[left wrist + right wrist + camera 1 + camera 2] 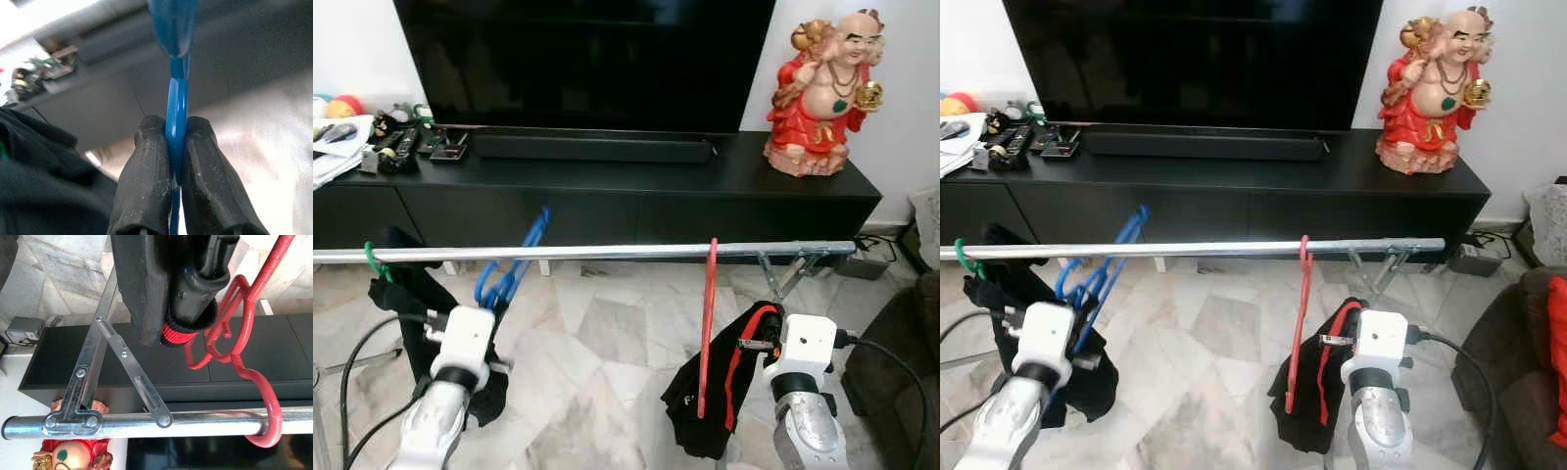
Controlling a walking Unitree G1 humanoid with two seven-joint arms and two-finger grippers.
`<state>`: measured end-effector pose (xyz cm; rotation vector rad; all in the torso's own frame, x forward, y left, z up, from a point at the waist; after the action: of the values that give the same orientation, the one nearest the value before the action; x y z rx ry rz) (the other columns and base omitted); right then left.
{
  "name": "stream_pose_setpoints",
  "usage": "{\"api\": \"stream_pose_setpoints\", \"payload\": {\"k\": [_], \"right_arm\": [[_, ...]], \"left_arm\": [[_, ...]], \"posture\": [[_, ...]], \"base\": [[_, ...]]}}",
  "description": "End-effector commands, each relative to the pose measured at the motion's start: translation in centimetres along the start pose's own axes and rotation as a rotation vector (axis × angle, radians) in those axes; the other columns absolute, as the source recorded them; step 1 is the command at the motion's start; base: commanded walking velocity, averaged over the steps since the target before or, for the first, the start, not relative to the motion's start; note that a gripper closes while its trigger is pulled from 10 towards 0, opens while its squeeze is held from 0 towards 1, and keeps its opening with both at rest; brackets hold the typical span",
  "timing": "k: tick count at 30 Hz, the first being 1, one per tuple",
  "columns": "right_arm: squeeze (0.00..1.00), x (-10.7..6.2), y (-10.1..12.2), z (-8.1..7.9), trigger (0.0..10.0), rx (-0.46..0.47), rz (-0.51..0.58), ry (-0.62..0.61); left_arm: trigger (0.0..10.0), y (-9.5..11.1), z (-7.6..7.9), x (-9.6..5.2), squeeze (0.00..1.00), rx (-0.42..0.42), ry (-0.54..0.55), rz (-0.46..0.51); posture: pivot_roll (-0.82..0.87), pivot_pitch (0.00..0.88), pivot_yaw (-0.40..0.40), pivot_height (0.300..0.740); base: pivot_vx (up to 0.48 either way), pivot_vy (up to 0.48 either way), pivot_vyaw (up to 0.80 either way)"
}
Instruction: Hang hanger
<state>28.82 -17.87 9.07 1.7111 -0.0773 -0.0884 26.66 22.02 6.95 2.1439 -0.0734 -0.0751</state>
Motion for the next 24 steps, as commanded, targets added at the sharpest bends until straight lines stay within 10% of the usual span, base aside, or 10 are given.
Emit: {"api": "stream_pose_setpoints", "payload": {"k": [1, 2, 4, 6, 14, 24], "right_arm": [[0.0, 0.2, 0.6, -0.3, 10.0, -0.003, 0.03, 0.008], [0.0, 0.2, 0.6, -0.3, 10.0, -0.002, 0.031, 0.008], [0.0, 0.2, 0.6, -0.3, 10.0, -0.002, 0.031, 0.008], [0.0, 0.3, 0.7, -0.3, 10.0, -0.002, 0.031, 0.009], [0.0, -0.1, -0.4, 0.2, 10.0, -0.007, -0.008, -0.004], [0.0, -2.3, -4.9, 2.2, 10.0, -0.024, -0.164, -0.075]], "left_arm": [[1.4, -0.6, 0.7, -0.4, 0.0, 0.018, -0.04, -0.025], [5.2, -1.2, 1.0, -0.6, 0.0, 0.017, -0.056, -0.054], [5.2, -1.6, 1.3, -0.7, 0.0, 0.018, -0.068, -0.074], [10.0, -2.9, 2.1, -1.1, 0.0, 0.015, -0.103, -0.141], [10.0, -10.4, 5.3, -5.0, 0.0, -0.183, -0.075, -0.591], [10.0, -13.0, 7.4, -8.3, 0.0, -0.191, -0.129, -0.779]], "posture": [[0.1, 0.077, -0.021, 0.74], [0.1, 0.077, -0.021, 0.74], [0.1, 0.077, -0.021, 0.74], [0.1, 0.078, -0.024, 0.74], [0.08, 0.078, -0.014, 0.74], [0.08, 0.072, -0.005, 0.74]], "base": [[0.0, 0.0, 0.0], [0.0, 0.0, 0.0], [0.0, 0.0, 0.0], [0.0, 0.0, 0.0], [0.0, 0.0, 0.0], [0.0, 0.0, 0.0]]}}
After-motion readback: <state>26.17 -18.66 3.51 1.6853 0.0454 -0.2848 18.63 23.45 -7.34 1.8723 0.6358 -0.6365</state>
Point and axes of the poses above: a point about 5 cm out from each wrist's last joint towards the gripper, its own x axis pointing out of the wrist towards the gripper, its own y axis along the axis of the wrist's last joint, z = x × y, the point moved 1 cm from there along x, pointing out of the wrist towards the gripper, and after that the axes turned 10 degrees about x, right-handed, at the moved point
